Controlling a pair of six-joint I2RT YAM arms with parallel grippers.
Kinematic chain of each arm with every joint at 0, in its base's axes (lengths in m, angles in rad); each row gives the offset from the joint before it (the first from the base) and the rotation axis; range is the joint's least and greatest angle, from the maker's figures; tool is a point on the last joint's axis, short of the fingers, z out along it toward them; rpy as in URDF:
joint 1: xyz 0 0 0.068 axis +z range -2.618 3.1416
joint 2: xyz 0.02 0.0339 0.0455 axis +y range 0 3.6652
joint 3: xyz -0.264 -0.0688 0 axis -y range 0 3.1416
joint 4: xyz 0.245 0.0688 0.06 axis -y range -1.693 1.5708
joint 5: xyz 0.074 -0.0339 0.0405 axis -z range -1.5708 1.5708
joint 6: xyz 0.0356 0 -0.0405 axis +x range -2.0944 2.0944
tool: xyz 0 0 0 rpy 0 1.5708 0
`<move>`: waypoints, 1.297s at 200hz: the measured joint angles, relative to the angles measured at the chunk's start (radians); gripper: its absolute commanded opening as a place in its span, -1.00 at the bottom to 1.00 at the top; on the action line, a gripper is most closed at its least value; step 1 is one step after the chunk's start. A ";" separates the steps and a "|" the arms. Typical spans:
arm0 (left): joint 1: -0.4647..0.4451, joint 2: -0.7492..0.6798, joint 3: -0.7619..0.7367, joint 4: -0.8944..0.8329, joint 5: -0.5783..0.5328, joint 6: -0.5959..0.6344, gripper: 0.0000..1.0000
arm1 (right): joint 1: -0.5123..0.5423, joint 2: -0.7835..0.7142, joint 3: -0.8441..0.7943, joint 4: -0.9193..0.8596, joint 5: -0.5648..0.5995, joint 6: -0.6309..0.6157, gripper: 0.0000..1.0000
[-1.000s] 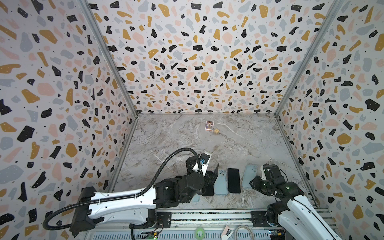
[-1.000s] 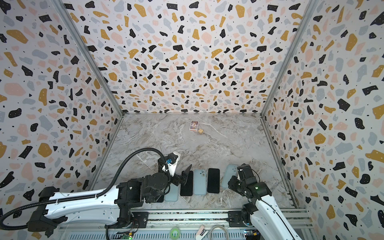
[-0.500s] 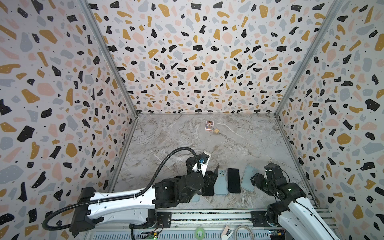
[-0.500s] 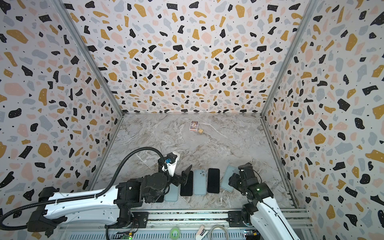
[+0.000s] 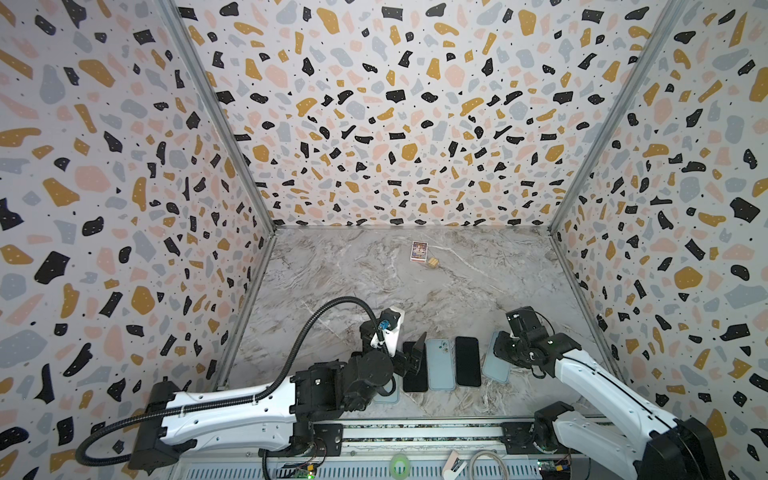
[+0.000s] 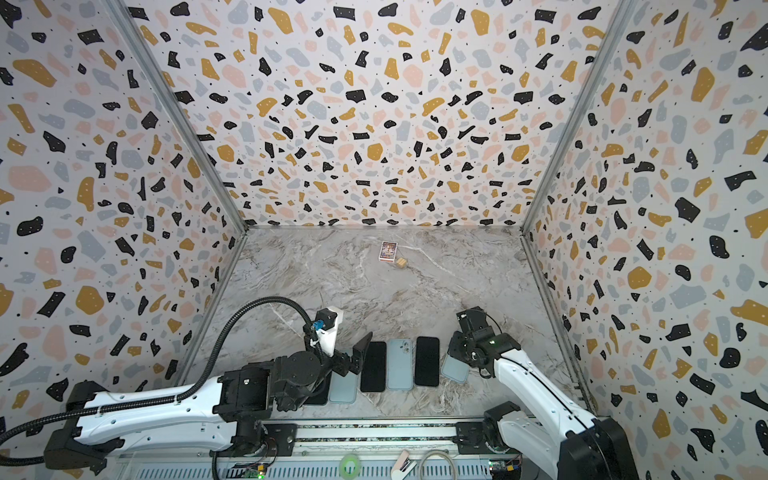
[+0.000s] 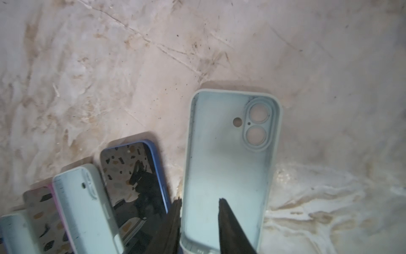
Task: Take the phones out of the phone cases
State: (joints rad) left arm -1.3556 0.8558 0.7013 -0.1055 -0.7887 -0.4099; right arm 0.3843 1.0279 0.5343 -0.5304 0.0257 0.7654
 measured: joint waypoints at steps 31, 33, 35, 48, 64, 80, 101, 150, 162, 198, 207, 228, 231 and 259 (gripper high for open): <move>0.002 -0.107 -0.021 -0.047 -0.023 -0.034 0.99 | -0.004 0.095 0.010 0.048 0.031 -0.032 -0.64; 0.002 -0.112 -0.021 -0.050 -0.024 -0.037 0.99 | -0.005 0.102 0.011 0.053 0.031 -0.035 -0.64; 0.002 -0.117 -0.021 -0.053 -0.025 -0.039 0.99 | -0.005 0.108 0.013 0.057 0.032 -0.037 -0.64; 0.002 -0.145 -0.022 -0.070 -0.033 -0.052 0.99 | -0.008 0.151 0.021 0.080 0.040 -0.051 -0.64; 0.003 -0.166 -0.022 -0.095 -0.039 -0.063 0.99 | -0.013 0.203 0.030 0.110 0.047 -0.071 -0.66; 0.003 -0.177 -0.022 -0.118 -0.042 -0.073 0.99 | -0.019 0.243 0.036 0.132 0.052 -0.087 -0.68; 0.003 -0.183 -0.022 -0.139 -0.046 -0.080 0.99 | -0.021 0.285 0.050 0.152 0.057 -0.105 -0.69; 0.003 -0.182 -0.022 -0.165 -0.055 -0.081 0.99 | -0.003 0.293 0.054 0.194 0.053 -0.142 -0.70; 0.003 -0.182 -0.022 -0.164 -0.058 -0.081 0.99 | 0.006 0.292 0.052 0.203 0.045 -0.151 -0.70; 0.003 -0.174 -0.022 -0.164 -0.059 -0.081 0.99 | 0.038 0.293 0.037 0.231 0.019 -0.180 -0.70; 0.003 -0.170 -0.022 -0.164 -0.059 -0.081 1.00 | 0.049 0.295 0.037 0.236 0.018 -0.187 -0.70; 0.003 -0.163 -0.022 -0.164 -0.059 -0.081 1.00 | 0.089 0.299 0.037 0.247 0.014 -0.196 -0.70; 0.003 -0.163 -0.022 -0.164 -0.058 -0.081 0.99 | 0.095 0.299 0.037 0.247 0.013 -0.197 -0.70; 0.003 -0.162 -0.022 -0.163 -0.058 -0.081 0.99 | 0.138 0.299 0.037 0.250 0.013 -0.207 -0.71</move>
State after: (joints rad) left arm -1.3529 0.6941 0.6796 -0.2687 -0.8471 -0.4908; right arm 0.5220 1.3270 0.5709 -0.2802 0.0387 0.5583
